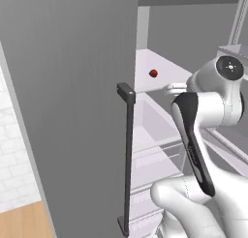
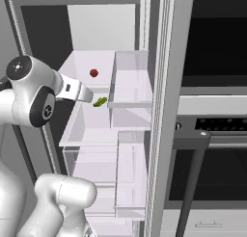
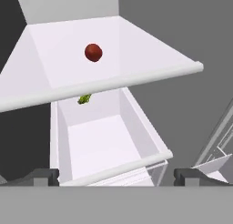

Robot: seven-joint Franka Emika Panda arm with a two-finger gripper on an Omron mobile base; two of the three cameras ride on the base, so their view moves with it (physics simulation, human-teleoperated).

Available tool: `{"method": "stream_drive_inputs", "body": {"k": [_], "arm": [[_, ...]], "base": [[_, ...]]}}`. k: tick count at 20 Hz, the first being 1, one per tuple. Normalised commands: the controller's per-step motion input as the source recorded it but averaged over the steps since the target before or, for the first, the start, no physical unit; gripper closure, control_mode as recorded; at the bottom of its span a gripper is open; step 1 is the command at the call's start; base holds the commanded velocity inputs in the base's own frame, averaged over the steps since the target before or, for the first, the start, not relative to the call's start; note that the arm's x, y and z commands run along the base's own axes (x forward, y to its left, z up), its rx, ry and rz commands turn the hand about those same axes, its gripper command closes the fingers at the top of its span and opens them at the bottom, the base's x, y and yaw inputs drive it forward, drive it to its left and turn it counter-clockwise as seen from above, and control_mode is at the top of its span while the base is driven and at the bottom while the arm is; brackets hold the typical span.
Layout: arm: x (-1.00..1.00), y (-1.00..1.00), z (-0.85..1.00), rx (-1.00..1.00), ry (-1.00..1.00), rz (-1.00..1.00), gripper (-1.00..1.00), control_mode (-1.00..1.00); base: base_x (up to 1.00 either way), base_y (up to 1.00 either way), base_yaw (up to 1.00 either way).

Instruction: Take the strawberry from the fridge and place it on top of the pancake, located on the dining counter.

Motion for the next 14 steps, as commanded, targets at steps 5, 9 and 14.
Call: {"method": "stream_drive_inputs", "body": {"k": [5, 9, 14], "arm": [[0.22, 0.00, 0.17, 0.01, -0.02, 0.00, -1.00, -1.00], [0.30, 0.00, 0.14, 0.00, 0.05, 0.00, -1.00, -1.00], [0.39, 0.00, 0.25, 0.00, 0.12, 0.00, -1.00, -1.00]], "base": [[0.00, 0.00, 0.00], [0.00, 0.00, 0.00], [0.00, 0.00, 0.00]]}}
